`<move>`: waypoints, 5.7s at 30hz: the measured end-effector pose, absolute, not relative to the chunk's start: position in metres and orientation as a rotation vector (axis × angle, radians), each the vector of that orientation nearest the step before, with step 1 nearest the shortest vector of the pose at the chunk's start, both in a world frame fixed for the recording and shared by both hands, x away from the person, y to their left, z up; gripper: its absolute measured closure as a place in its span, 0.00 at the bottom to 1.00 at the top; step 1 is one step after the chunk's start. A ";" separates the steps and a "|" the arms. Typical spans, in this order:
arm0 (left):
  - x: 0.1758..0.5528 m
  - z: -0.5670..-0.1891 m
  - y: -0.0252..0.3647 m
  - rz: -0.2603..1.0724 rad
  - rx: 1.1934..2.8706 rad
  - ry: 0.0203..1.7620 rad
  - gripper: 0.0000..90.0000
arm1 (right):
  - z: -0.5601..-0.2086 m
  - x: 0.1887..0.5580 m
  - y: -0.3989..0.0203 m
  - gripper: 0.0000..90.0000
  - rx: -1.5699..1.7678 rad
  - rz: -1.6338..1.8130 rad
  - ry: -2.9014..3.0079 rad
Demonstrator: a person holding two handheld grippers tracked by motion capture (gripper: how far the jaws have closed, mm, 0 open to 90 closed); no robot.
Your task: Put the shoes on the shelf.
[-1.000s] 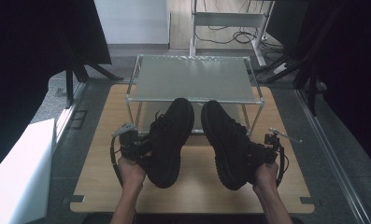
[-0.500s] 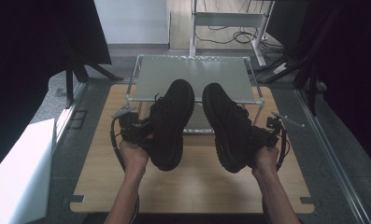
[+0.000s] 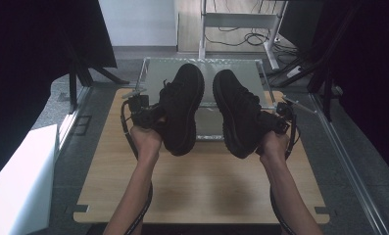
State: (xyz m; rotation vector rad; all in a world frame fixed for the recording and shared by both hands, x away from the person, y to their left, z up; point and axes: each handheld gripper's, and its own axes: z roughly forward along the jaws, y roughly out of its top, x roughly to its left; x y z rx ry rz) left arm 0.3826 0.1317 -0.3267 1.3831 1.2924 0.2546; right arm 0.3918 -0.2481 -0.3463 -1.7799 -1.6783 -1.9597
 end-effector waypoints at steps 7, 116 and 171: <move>0.404 -0.314 0.134 0.259 1.363 1.323 0.88 | -0.336 0.411 -0.245 0.80 -1.818 -1.954 -1.657; 0.391 -0.361 0.121 0.128 1.441 1.092 0.98 | -0.359 0.403 -0.234 1.00 -1.506 -2.049 -1.921; 0.390 -0.371 0.108 0.282 1.656 1.053 0.39 | -0.386 0.409 -0.243 0.53 -1.440 -2.057 -2.035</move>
